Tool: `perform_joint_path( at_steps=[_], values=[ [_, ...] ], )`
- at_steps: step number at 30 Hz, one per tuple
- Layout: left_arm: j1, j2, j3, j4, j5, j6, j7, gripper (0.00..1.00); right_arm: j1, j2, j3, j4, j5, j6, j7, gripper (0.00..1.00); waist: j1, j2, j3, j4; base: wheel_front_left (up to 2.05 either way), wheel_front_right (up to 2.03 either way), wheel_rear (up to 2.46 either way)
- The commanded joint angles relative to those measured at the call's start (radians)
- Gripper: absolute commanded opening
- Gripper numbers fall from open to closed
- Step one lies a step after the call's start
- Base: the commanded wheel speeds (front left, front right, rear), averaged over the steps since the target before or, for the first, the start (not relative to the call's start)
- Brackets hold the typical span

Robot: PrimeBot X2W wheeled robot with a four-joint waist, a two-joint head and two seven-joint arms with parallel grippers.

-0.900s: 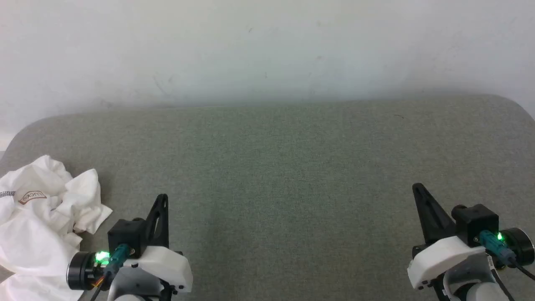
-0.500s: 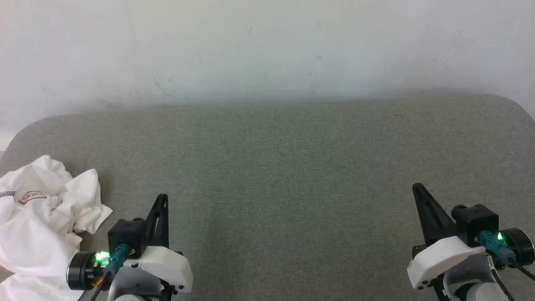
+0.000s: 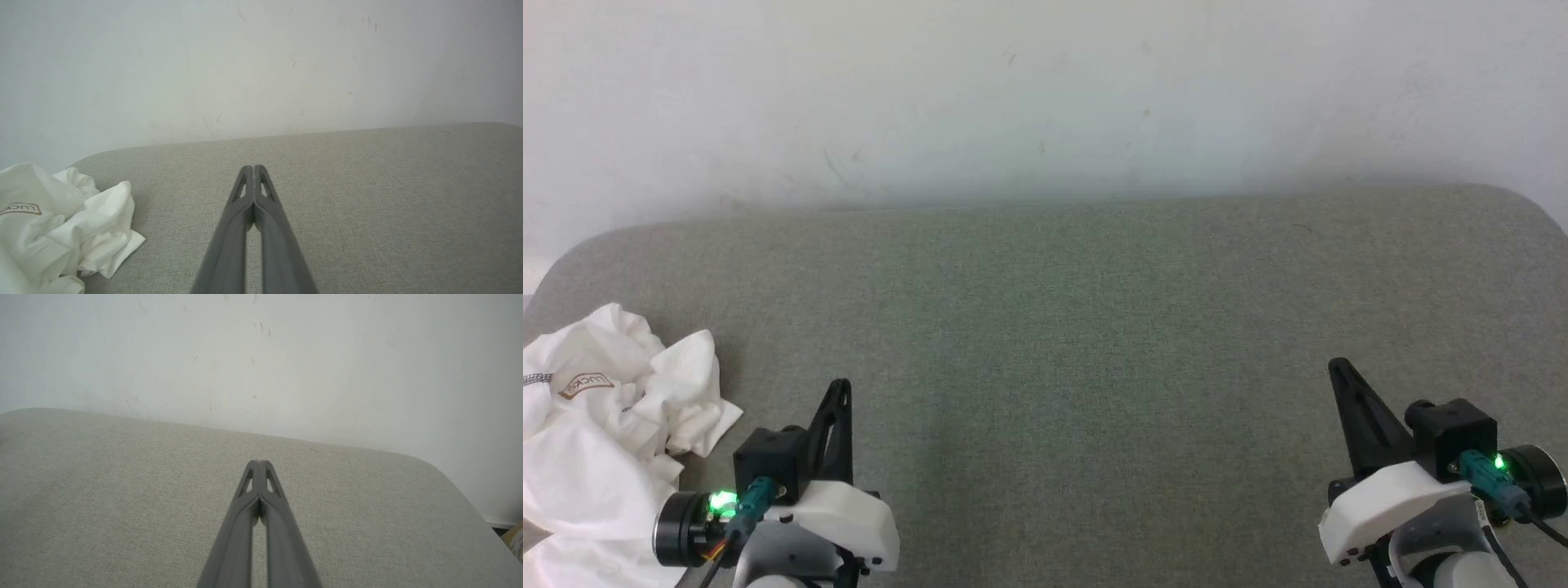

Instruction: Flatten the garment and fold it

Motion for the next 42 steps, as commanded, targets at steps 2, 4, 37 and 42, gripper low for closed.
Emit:
perform_joint_path(
  at_steps=[2,4,37,42],
  values=[
    [-0.013,-0.002,-0.001,-0.005,0.004,0.007,0.0,0.0,-0.014,0.003,0.0,0.001,-0.006,-0.002,0.0,0.0,0.0,0.0,0.0,0.0,0.0,0.0,0.0],
    [-0.013,-0.002,-0.001,-0.005,0.004,0.007,0.0,0.0,-0.014,0.003,0.0,0.001,-0.006,-0.002,0.0,0.0,0.0,0.0,0.0,0.0,0.0,0.0,0.0],
    [0.004,0.0,0.02,0.001,-0.075,-0.001,-0.057,1.0,0.028,0.0,-0.013,-0.009,0.041,0.0,-0.042,1.0,0.0,0.0,-0.019,0.054,0.0,0.0,0.0],
    [0.011,0.0,0.039,0.001,-0.084,0.0,-0.068,1.0,0.035,0.0,-0.007,-0.014,0.047,0.0,-0.047,1.0,0.0,0.0,-0.028,0.085,0.0,0.0,0.0]
  ],
)
